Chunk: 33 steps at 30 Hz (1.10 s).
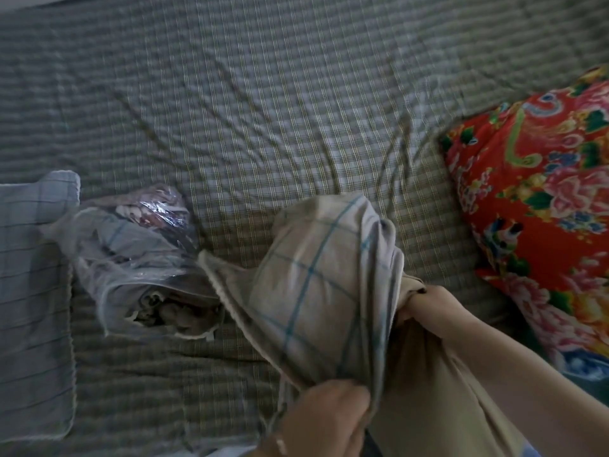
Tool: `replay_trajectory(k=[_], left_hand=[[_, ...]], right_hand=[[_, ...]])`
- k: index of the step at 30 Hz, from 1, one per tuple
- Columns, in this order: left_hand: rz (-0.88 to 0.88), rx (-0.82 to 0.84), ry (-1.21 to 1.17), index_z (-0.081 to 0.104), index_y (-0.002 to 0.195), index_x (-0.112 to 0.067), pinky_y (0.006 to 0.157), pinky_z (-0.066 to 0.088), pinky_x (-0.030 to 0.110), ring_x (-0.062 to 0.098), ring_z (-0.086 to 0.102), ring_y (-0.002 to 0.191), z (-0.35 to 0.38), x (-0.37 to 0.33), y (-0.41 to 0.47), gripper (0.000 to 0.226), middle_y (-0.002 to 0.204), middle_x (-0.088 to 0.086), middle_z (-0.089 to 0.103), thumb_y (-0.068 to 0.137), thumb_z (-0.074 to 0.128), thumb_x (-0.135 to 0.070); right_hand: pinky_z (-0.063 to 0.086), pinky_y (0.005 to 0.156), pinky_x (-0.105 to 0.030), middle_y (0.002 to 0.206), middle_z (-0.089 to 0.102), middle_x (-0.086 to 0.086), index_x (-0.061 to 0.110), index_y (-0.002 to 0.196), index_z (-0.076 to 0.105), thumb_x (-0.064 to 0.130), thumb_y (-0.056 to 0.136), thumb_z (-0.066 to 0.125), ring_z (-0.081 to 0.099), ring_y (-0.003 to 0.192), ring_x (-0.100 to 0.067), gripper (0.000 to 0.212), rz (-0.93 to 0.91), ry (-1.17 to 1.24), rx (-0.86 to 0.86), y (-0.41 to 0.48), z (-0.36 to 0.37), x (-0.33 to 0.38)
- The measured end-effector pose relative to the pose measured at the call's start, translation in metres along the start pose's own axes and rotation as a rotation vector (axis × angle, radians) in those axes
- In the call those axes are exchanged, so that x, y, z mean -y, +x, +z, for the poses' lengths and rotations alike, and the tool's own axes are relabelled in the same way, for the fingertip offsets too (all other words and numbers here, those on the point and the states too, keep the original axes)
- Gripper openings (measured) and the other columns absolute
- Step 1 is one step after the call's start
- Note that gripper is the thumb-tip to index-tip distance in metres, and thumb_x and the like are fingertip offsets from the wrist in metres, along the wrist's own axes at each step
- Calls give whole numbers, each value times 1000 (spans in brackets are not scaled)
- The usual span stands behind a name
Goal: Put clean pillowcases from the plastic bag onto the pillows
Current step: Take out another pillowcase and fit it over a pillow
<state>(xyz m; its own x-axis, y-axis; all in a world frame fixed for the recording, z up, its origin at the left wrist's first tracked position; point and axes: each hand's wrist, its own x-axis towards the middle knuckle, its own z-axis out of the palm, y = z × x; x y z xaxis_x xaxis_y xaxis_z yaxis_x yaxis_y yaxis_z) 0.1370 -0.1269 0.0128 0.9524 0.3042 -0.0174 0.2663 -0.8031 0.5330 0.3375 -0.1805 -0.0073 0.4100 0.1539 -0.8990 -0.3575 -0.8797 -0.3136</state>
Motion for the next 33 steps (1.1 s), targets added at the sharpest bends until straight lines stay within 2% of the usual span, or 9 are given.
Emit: replay_trajectory(k=[3,7,11,13,16,21,24,30,33], left_hand=[[-175,115,-40,44,91,-24,52,44,15,9,47,70,22,21,-8,36,81,-9,52,59,42,-39],[-676,-65,-131,63,101,-5,69,48,26,30,62,85,7,83,-8,35,101,16,58,66,67,-5],[-614,37,-306,50,101,-32,58,39,17,20,57,79,-4,62,-11,34,73,-2,61,67,51,-26],[-596,302,-303,45,110,-40,69,39,17,16,54,94,-12,47,-10,37,89,-6,61,75,47,-30],[-520,579,149,53,118,-29,86,43,28,20,55,110,-25,65,7,36,115,-2,59,83,47,-37],[-296,248,-8,43,122,-16,68,55,29,24,63,89,-4,81,37,66,111,7,56,62,69,-11],[-434,271,-54,45,131,-20,96,42,31,25,47,111,17,91,67,59,125,7,39,74,57,-9],[-547,457,-64,67,91,-11,81,40,26,27,56,97,50,124,99,22,100,11,60,76,56,-2],[-530,514,-30,69,89,-11,78,38,20,23,58,96,60,128,110,17,97,8,65,77,58,-4]], right_hand=[[41,53,-24,62,63,-3,4,66,66,0,80,52,56,66,-16,20,-55,77,-5,-4,14,7],[46,61,-27,61,63,-5,6,65,67,-12,61,63,58,68,-22,19,-55,297,-27,-9,31,20],[45,63,-31,71,65,-10,5,70,65,-5,73,59,59,75,-25,13,-69,370,-138,-2,49,15],[46,68,-34,87,68,-15,1,85,65,7,85,53,62,89,-30,13,-111,198,-170,3,58,2],[43,83,-29,115,63,-9,11,116,57,24,89,51,56,112,-30,31,-152,-173,-102,1,79,-23],[44,87,-32,118,60,-7,13,112,56,19,90,45,55,111,-26,25,-261,-661,55,-1,126,-29],[44,89,-33,120,60,-7,14,118,51,15,92,44,56,111,-25,27,-326,-653,42,15,140,-22],[41,92,-30,125,50,-10,10,132,25,3,76,59,51,117,-29,66,-181,-21,-16,41,141,-50],[26,108,-31,142,21,-12,6,146,9,33,65,79,30,132,-29,110,39,-69,-102,61,133,-67]])
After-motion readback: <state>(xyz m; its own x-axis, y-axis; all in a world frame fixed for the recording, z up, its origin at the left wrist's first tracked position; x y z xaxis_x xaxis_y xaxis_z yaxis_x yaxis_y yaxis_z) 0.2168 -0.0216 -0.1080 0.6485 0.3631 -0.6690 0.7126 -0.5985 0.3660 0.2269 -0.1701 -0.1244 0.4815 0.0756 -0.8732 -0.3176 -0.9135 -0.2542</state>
